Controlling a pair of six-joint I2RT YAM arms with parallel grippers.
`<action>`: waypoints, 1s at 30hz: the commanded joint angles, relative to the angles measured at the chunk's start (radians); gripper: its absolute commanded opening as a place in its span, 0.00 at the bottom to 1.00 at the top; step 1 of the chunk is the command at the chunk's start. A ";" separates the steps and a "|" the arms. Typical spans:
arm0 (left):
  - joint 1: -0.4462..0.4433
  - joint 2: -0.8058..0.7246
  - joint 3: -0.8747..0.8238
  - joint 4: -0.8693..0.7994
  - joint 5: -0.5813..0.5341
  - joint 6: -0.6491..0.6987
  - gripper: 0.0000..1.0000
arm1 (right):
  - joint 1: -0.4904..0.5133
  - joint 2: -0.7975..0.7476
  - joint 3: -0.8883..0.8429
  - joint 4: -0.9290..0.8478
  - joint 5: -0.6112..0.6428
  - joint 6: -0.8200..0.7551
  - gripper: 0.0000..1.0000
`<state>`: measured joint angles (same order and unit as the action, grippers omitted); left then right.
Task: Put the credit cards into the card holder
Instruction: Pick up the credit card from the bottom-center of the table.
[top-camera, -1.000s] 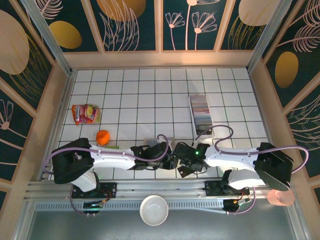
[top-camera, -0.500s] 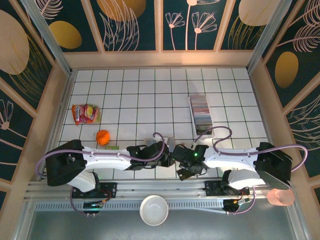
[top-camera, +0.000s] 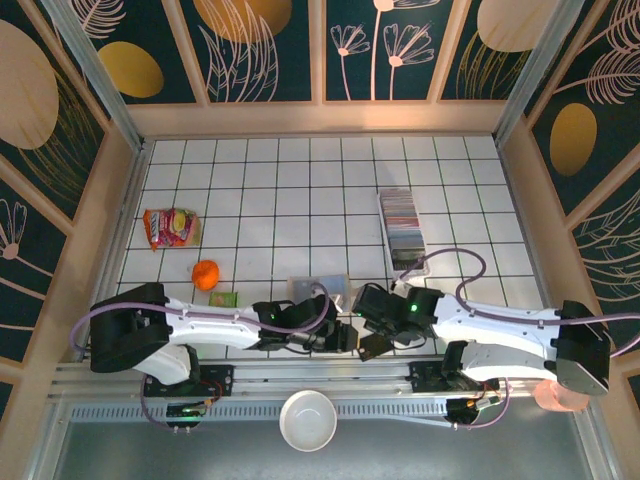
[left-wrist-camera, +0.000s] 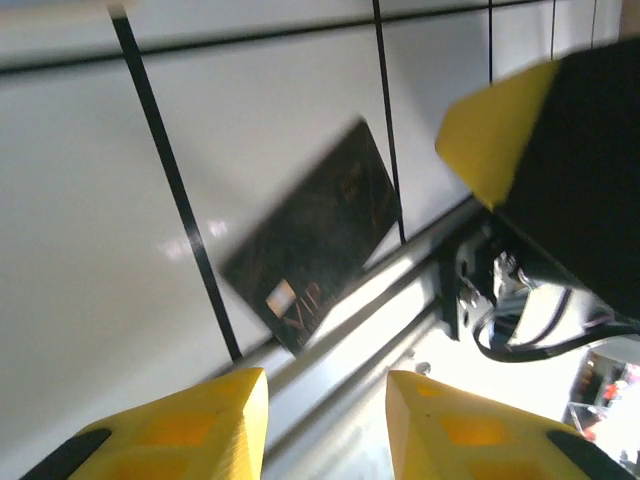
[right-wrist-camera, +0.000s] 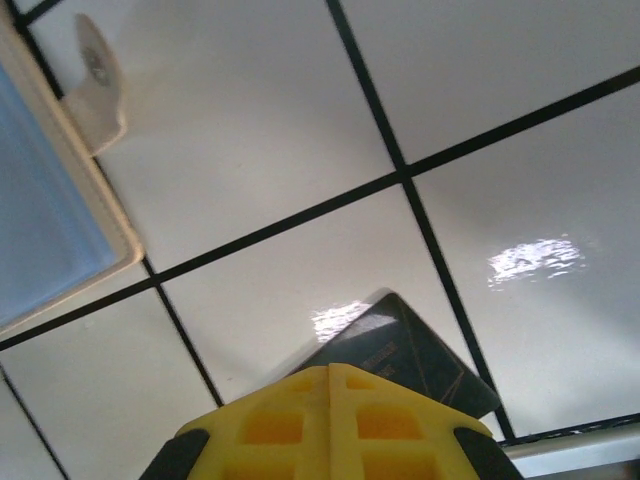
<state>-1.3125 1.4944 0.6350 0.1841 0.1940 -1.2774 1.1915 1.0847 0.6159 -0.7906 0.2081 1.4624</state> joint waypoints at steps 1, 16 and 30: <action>-0.011 -0.031 -0.048 0.056 0.026 -0.218 0.36 | -0.011 -0.007 -0.047 -0.012 0.006 0.043 0.00; -0.065 0.078 -0.012 0.128 -0.015 -0.442 0.35 | -0.123 -0.007 -0.136 0.177 -0.070 -0.075 0.00; -0.089 0.130 0.029 0.037 -0.075 -0.601 0.37 | -0.134 -0.017 -0.199 0.191 -0.064 -0.054 0.00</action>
<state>-1.3911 1.6100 0.6491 0.2966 0.1314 -1.7203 1.0672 1.0725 0.4435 -0.5980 0.1299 1.3960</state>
